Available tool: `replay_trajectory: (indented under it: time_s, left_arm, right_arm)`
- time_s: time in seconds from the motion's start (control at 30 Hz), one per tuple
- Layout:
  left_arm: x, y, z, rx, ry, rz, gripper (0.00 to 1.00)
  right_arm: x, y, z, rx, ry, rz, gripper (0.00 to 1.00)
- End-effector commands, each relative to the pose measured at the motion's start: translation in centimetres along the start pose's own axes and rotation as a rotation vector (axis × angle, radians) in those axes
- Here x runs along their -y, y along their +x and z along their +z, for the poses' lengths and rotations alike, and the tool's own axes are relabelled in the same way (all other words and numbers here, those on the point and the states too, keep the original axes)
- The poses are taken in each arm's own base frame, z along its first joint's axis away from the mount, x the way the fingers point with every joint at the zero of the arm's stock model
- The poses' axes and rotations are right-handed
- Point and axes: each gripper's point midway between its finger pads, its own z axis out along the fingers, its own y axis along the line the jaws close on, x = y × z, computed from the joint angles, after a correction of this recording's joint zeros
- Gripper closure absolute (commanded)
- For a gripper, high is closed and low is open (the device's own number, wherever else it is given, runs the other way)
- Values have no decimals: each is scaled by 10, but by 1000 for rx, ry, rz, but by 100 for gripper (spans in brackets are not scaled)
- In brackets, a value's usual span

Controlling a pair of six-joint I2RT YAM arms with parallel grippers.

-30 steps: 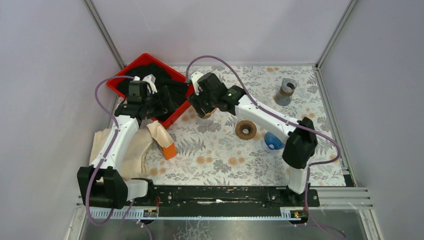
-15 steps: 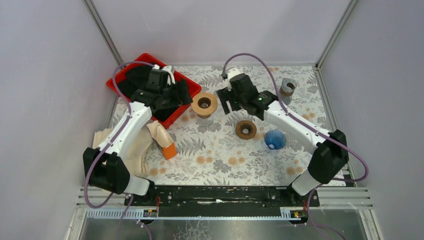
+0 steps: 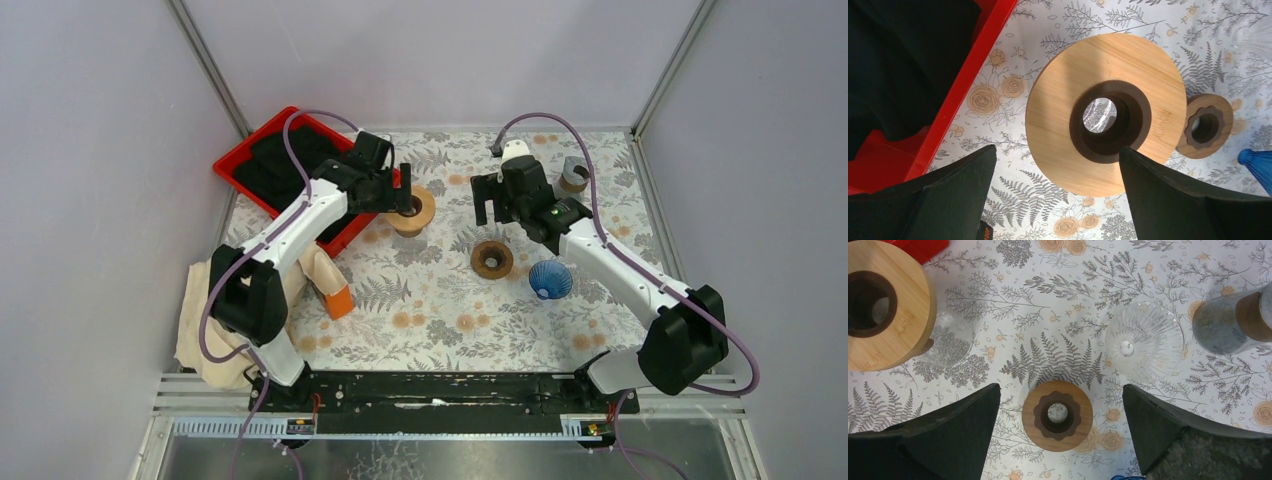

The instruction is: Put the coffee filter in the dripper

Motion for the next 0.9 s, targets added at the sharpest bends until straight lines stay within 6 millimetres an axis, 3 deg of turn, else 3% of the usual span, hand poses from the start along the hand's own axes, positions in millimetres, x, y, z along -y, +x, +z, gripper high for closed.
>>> replay_trajectory:
  time_s: [0.0, 0.37, 0.63, 0.87]
  left_arm:
    - [-8, -7, 2, 10, -77, 35, 0]
    - [-21, 7, 16, -45, -147, 58, 0]
    - [-20, 9, 11, -43, -143, 68, 0]
    - [-13, -2, -4, 1, -110, 59, 0]
  right_arm:
    - [7, -26, -7, 106, 20, 48, 1]
    - [8, -23, -5, 103, 17, 46, 1]
    - [10, -25, -4, 103, 22, 50, 1]
    - [24, -26, -1, 88, 53, 86, 1]
